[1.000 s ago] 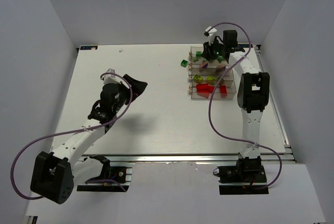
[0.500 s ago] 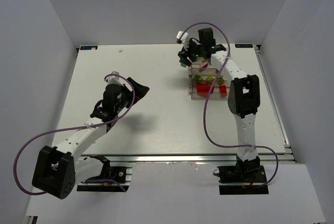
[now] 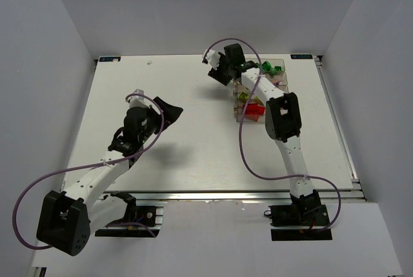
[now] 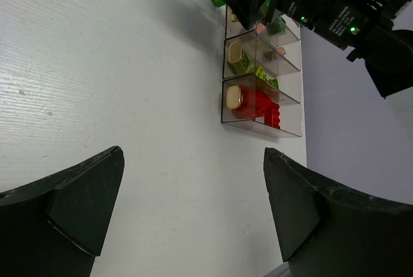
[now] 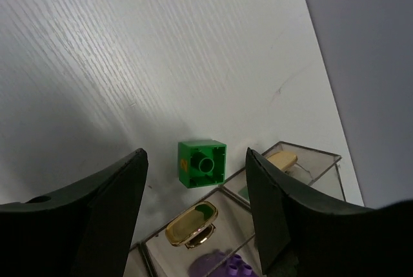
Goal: Sort the legos into containers by color
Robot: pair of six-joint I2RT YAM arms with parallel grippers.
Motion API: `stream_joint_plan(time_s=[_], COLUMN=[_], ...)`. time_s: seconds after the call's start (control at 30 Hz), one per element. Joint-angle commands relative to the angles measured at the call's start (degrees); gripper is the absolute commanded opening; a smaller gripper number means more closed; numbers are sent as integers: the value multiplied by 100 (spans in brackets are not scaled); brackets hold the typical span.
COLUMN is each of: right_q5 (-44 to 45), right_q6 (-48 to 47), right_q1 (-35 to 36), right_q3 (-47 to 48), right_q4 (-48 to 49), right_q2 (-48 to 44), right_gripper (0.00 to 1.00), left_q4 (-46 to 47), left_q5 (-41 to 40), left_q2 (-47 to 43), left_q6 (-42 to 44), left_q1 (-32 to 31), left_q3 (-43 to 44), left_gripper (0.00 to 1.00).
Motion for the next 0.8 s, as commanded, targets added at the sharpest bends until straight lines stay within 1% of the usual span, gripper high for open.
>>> stream_joint_plan(time_s=[0.0,0.13,0.33,0.53,0.57,0.77], right_q5=[327,371,327,213,187,204], right_q6=[-231,-267,-267,-249,-258,-267], right_q1=[-18,-27,-45,-97,-106,-106], right_q3=[311,398,407,416,407,425], right_q4=[-1,-1,-54,-300,-335,-432], right_q2=[149,316,412,509,509,588], right_gripper=[67,63,59,50,48,43], left_q4=[-81,-81,-90,-81,-73,-64], left_q5=[-106,-97,-106,-106,-106,-97], left_q2=[-182,-165,-86,-68,-68,-42], left_q6=[-4,-4,22,31,31,48], left_q1=[23,23,23,23,23,23], left_q3=[-58,-76,-15,-14,-14,12], left_gripper=[98,98,98,98,98,98])
